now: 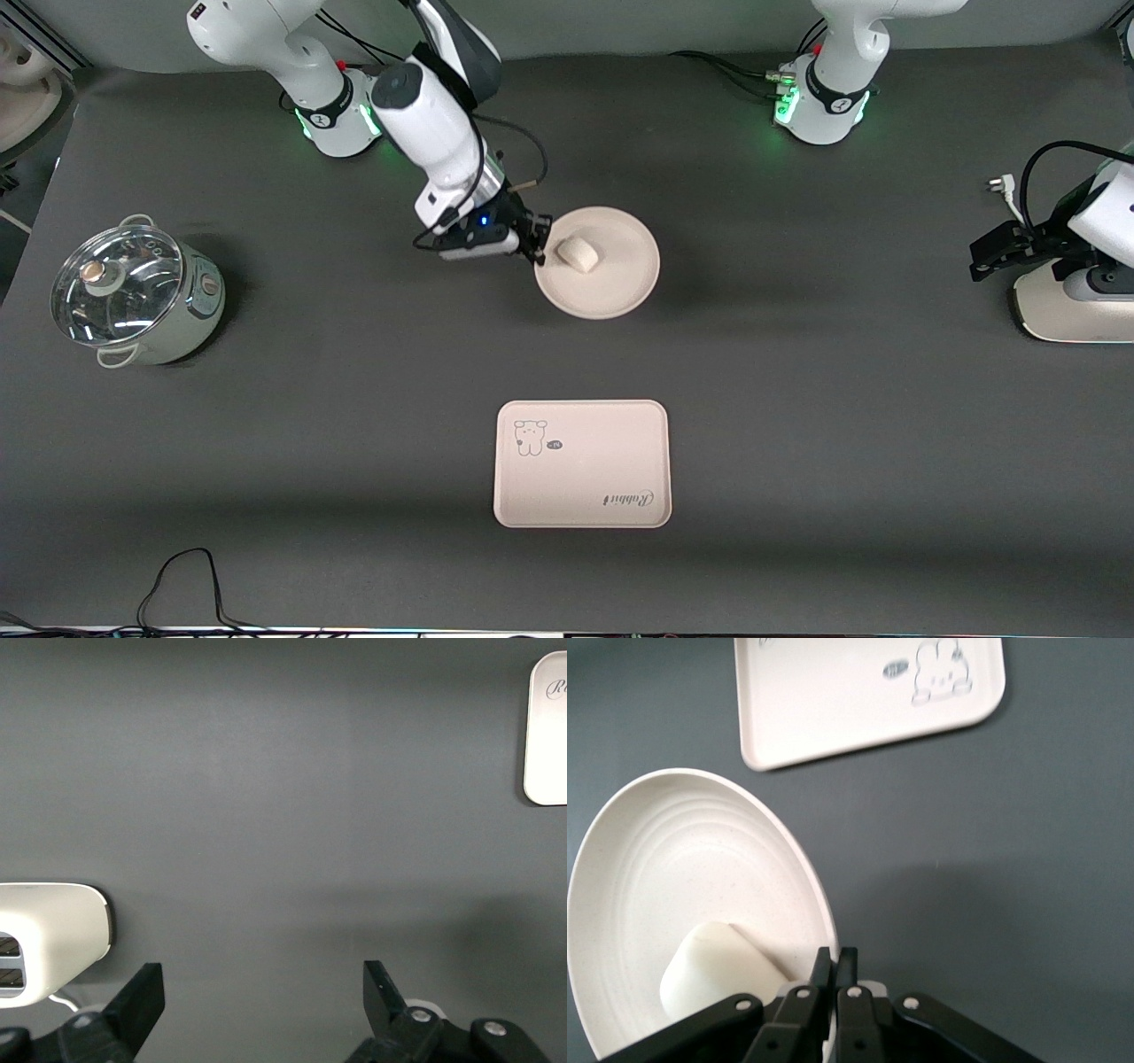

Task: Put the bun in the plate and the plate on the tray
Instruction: 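Carry the plate with the right gripper onto the bunny tray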

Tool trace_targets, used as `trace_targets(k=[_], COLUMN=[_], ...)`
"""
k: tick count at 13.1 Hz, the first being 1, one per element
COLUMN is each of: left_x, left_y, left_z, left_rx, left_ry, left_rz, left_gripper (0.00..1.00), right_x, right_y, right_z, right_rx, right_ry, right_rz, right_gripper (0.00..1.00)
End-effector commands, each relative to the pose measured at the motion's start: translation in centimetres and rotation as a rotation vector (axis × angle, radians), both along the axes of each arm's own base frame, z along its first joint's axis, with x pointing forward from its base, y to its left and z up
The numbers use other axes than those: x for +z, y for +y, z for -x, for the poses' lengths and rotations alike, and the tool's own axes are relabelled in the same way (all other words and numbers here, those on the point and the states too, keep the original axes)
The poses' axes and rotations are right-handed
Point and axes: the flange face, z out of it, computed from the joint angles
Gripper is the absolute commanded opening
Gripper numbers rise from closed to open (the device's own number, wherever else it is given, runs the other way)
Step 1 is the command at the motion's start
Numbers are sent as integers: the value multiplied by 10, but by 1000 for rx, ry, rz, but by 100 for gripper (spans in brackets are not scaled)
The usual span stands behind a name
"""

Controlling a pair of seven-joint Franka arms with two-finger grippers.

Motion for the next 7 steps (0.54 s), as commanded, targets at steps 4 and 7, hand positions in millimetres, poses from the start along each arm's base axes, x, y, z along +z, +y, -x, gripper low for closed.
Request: trace_targets(k=[4, 7], left_x=[1, 3], left_y=[1, 0], left_z=[1, 2], left_rx=[-12, -12], left_ry=[-12, -12], left_rz=[-9, -9], left_gripper=[100, 100], right_x=[-1, -6], right_y=[10, 12], right_z=[-152, -208], right_rx=[-23, -45], right_ry=[28, 25], right_rz=[-13, -30], right_gripper=[0, 0])
